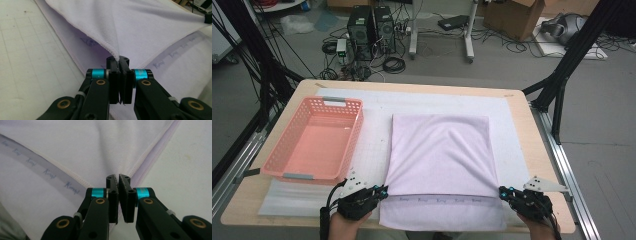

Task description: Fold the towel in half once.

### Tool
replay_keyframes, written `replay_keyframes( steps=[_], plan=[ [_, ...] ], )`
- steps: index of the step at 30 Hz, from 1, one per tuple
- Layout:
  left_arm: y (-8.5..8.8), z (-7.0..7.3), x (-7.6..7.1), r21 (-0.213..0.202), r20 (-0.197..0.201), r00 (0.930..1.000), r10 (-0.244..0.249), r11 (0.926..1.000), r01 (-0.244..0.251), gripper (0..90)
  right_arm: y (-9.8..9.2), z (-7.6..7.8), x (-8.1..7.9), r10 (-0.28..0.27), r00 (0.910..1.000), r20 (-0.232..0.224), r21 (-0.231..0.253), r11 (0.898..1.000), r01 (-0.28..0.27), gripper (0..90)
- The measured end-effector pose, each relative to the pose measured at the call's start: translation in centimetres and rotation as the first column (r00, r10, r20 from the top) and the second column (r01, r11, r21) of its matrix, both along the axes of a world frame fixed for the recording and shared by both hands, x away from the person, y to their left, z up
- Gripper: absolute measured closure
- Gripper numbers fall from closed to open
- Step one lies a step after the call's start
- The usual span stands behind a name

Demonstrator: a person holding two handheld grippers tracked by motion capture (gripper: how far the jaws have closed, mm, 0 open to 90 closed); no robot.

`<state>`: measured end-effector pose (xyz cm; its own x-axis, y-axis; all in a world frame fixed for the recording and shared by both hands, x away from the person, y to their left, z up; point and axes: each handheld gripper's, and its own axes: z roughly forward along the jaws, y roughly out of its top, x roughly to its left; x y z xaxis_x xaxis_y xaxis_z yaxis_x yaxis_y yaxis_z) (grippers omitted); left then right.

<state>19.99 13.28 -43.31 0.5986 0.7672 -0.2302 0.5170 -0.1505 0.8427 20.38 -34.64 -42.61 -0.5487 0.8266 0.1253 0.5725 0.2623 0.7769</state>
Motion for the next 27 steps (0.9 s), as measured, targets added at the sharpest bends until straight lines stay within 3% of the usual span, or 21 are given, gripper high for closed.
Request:
replay_keyframes(
  steps=[18,20,22,24,26,27],
  plan=[
    [0.1,-0.6,-3.7,0.012,0.008,0.9973,-0.073,0.9973,0.073,87.2,-0.6,-0.3,-4.3,0.035,0.9983,-0.048,-0.024,0.999,-0.036,86.0],
    [0.2,-0.9,-3.5,0.004,-0.010,0.9967,-0.080,0.9968,0.080,85.9,-0.6,-0.5,-4.2,0.034,0.9981,-0.052,-0.022,0.999,-0.035,85.2],
    [0.4,-1.0,-3.1,-0.013,-0.025,0.9972,-0.071,0.9974,0.071,70.8,-0.7,-0.5,-4.1,0.021,0.9989,-0.043,-0.022,1.000,-0.022,75.6],
    [0.7,-0.7,-2.5,-0.036,-0.004,0.9984,-0.057,0.9978,0.057,60.5,-0.8,-0.3,-3.9,-0.005,0.9999,-0.016,0.007,1.000,0.005,66.2],
    [1.0,-0.3,-1.7,-0.072,0.014,0.9991,-0.041,0.9965,0.042,50.3,-1.1,0.0,-3.5,-0.026,0.9996,0.009,0.039,0.999,0.026,64.7],
    [1.0,-0.1,-1.3,-0.080,0.029,0.9990,-0.034,0.9962,0.037,49.4,-1.2,0.1,-3.2,-0.043,0.9988,0.022,0.051,0.998,0.041,64.7]
  ],
)
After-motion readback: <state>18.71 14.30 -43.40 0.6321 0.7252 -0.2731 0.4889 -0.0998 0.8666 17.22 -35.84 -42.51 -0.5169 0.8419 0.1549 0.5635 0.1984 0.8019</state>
